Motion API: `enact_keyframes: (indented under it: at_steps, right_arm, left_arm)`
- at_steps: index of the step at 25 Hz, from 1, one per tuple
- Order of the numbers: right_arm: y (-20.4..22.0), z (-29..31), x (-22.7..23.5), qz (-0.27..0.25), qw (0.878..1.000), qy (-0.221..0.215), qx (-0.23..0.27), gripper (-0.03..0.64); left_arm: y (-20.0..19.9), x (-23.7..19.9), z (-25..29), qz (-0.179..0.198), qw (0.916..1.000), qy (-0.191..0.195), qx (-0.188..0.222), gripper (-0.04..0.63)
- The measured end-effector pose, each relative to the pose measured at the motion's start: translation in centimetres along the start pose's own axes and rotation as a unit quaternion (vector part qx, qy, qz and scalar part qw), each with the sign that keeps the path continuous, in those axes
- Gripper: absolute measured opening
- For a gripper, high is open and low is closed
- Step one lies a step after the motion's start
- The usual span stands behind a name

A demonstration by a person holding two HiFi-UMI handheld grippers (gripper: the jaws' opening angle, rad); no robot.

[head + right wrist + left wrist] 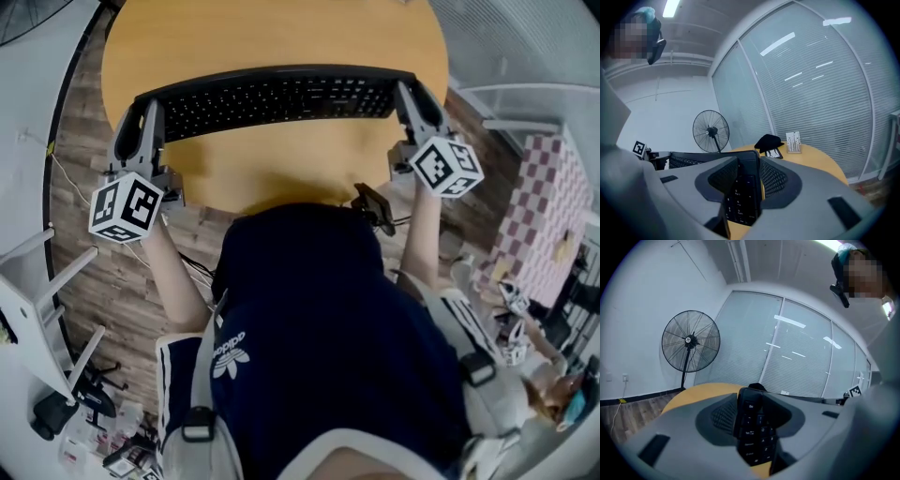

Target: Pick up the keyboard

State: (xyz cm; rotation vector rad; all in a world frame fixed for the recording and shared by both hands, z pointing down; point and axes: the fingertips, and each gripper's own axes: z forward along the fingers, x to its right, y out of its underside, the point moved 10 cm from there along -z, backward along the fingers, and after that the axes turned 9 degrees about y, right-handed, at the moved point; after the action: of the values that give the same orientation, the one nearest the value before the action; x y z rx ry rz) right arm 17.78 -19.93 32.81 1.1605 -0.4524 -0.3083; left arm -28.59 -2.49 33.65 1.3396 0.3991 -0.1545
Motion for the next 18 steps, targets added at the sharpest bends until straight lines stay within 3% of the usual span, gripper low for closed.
enact_keyframes:
  at_steps: [18]
  right_arm:
    - [-6.1,-8.7,-4.2,-0.025,0.996,0.007,0.088,0.130]
  left_arm:
    - [-5.8,4.6,-7.0,0.039,0.9949,0.019,0.091,0.149]
